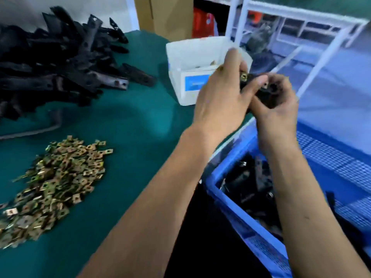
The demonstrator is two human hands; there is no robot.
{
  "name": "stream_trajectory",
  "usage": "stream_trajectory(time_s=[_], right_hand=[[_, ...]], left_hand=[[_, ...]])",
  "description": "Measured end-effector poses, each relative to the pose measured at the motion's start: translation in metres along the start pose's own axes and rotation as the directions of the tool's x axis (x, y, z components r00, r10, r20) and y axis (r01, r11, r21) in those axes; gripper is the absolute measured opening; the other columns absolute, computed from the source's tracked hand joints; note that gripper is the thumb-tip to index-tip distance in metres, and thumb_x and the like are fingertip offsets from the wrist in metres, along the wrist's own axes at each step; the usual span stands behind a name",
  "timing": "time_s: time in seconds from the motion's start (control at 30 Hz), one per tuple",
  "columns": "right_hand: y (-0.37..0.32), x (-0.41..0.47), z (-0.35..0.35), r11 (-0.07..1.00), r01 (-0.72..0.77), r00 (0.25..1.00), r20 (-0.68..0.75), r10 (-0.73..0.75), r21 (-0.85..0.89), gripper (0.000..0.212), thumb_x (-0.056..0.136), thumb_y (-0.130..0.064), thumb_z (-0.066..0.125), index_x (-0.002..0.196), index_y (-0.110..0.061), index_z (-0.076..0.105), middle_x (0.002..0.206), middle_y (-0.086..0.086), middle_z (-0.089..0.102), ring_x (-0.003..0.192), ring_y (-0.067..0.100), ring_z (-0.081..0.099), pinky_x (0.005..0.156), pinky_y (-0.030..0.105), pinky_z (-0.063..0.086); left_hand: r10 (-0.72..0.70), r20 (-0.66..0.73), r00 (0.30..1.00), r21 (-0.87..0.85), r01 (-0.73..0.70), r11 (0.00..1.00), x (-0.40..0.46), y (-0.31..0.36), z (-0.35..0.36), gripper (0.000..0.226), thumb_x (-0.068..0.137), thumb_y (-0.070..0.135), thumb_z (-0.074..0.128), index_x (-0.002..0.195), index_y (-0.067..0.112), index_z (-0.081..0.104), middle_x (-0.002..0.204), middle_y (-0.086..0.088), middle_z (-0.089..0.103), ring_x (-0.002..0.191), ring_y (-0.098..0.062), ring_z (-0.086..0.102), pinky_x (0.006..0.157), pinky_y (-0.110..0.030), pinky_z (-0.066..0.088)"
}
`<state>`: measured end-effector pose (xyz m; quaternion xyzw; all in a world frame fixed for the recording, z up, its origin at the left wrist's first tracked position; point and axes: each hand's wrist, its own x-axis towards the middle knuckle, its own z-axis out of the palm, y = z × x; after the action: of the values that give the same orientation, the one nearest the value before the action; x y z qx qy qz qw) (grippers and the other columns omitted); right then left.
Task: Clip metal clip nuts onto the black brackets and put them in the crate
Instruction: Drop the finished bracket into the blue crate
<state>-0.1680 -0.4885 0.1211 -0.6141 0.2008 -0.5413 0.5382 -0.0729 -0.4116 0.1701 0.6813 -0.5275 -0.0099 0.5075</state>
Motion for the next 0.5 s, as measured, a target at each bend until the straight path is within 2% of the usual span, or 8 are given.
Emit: stream_trajectory(time_s=[0.13, 0.2, 0.27, 0.33, 0.4, 0.43, 0.5], right_hand=[[0.022, -0.012, -0.096, 0.957, -0.249, 0.943, -0.185, 0.275, 0.152, 0.021, 0.090, 0.000, 0.070, 0.105, -0.013, 0.062, 0.093, 0.008, 0.071, 0.080, 0.018, 0.063, 0.071, 0.029, 0.052], [0.036, -0.021, -0.139, 0.895, -0.426, 0.871, -0.209, 0.445, 0.130, 0.023, 0.093, 0.001, 0.067, 0.113, -0.008, 0.063, 0.093, 0.012, 0.072, 0.075, 0.021, 0.067, 0.067, 0.030, 0.054], [0.053, -0.033, -0.173, 0.808, -0.577, 0.781, -0.206, 0.589, 0.123, 0.017, 0.094, -0.003, 0.067, 0.111, -0.005, 0.065, 0.083, 0.014, 0.073, 0.067, 0.023, 0.070, 0.063, 0.031, 0.058], [0.078, -0.043, -0.198, 0.725, -0.688, 0.705, -0.261, 0.659, -0.028, 0.014, 0.095, -0.007, 0.068, 0.106, 0.001, 0.066, 0.081, 0.020, 0.069, 0.070, 0.027, 0.067, 0.068, 0.038, 0.056], [0.106, -0.047, -0.215, 0.616, -0.725, 0.689, -0.292, 0.664, -0.308, 0.024, 0.096, -0.010, 0.070, 0.109, 0.010, 0.067, 0.090, 0.023, 0.067, 0.082, 0.028, 0.063, 0.078, 0.043, 0.052], [0.116, -0.048, -0.218, 0.556, -0.711, 0.692, -0.286, 0.663, -0.432, 0.025, 0.096, -0.011, 0.071, 0.110, 0.009, 0.069, 0.092, 0.020, 0.068, 0.084, 0.028, 0.063, 0.078, 0.041, 0.053], [0.130, -0.047, -0.220, 0.425, -0.661, 0.684, -0.265, 0.679, -0.619, 0.027, 0.093, -0.019, 0.076, 0.110, 0.001, 0.071, 0.096, 0.015, 0.071, 0.091, 0.030, 0.068, 0.081, 0.039, 0.055]], left_hand=[[-0.154, 0.196, 0.968, -0.118, 0.179, 0.977, -0.012, 0.022, 0.113, 0.034, 0.099, 0.040, 0.064, 0.110, 0.011, 0.049, 0.103, -0.008, 0.065, 0.100, -0.033, 0.062, 0.079, -0.043, 0.045], [-0.261, 0.330, 0.907, -0.145, 0.322, 0.936, -0.030, 0.014, 0.160, 0.032, 0.101, 0.040, 0.061, 0.108, 0.010, 0.051, 0.106, -0.012, 0.066, 0.103, -0.034, 0.061, 0.083, -0.043, 0.044], [-0.358, 0.465, 0.810, -0.128, 0.462, 0.878, -0.053, -0.002, 0.197, 0.033, 0.102, 0.043, 0.059, 0.102, 0.010, 0.054, 0.106, -0.016, 0.068, 0.105, -0.034, 0.063, 0.086, -0.040, 0.046], [-0.451, 0.575, 0.683, -0.087, 0.599, 0.796, -0.077, -0.019, 0.221, 0.041, 0.102, 0.049, 0.056, 0.096, 0.009, 0.056, 0.107, -0.019, 0.068, 0.105, -0.035, 0.065, 0.090, -0.040, 0.052], [-0.518, 0.651, 0.555, -0.063, 0.719, 0.692, -0.096, -0.031, 0.235, 0.052, 0.100, 0.055, 0.055, 0.101, 0.004, 0.060, 0.114, -0.023, 0.067, 0.108, -0.039, 0.067, 0.096, -0.045, 0.055], [-0.532, 0.667, 0.522, -0.030, 0.733, 0.680, -0.103, -0.037, 0.239, 0.055, 0.099, 0.059, 0.052, 0.102, 0.004, 0.061, 0.116, -0.023, 0.067, 0.109, -0.039, 0.067, 0.096, -0.045, 0.055], [-0.524, 0.684, 0.507, 0.093, 0.652, 0.752, -0.109, -0.046, 0.240, 0.054, 0.098, 0.064, 0.045, 0.095, 0.012, 0.061, 0.113, -0.018, 0.069, 0.108, -0.037, 0.065, 0.089, -0.039, 0.051]])
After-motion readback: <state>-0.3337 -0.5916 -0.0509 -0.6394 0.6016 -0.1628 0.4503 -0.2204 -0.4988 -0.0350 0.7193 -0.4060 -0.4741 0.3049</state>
